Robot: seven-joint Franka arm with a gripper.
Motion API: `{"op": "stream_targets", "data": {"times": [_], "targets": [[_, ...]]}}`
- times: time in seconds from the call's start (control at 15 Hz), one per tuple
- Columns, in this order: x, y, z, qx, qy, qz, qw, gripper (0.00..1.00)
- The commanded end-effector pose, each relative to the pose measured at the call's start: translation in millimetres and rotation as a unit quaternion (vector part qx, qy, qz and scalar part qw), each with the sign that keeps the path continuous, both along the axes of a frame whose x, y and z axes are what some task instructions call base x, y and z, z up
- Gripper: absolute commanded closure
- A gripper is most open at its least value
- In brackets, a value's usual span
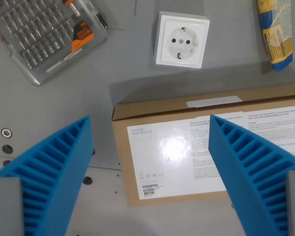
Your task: Move above the white socket
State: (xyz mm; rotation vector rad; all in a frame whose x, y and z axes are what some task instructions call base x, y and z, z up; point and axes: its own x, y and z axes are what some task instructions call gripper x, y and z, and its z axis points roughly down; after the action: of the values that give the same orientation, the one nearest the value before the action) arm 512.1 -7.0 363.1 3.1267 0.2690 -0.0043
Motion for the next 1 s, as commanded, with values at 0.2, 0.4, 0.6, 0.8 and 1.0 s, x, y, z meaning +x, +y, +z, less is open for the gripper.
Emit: {"op": "stream_targets", "data": {"times": [0.2,0.4,0.6,0.8,1.0], "targets": [[-0.2,0.0,1.4,0.0,-0.002,0.001,1.0,0.0],[-0.1,-0.2,0.9,0.0,-0.001,0.0,1.0,0.0],[0.1,-0.6,-0.9,0.0,-0.002,-0.003,1.0,0.0],[0.6,-1.4,-3.9,0.0,-0.003,-0.006,1.0,0.0],[1.4,-2.8,-8.3,0.0,-0.008,-0.01,0.9999,0.0]]}}
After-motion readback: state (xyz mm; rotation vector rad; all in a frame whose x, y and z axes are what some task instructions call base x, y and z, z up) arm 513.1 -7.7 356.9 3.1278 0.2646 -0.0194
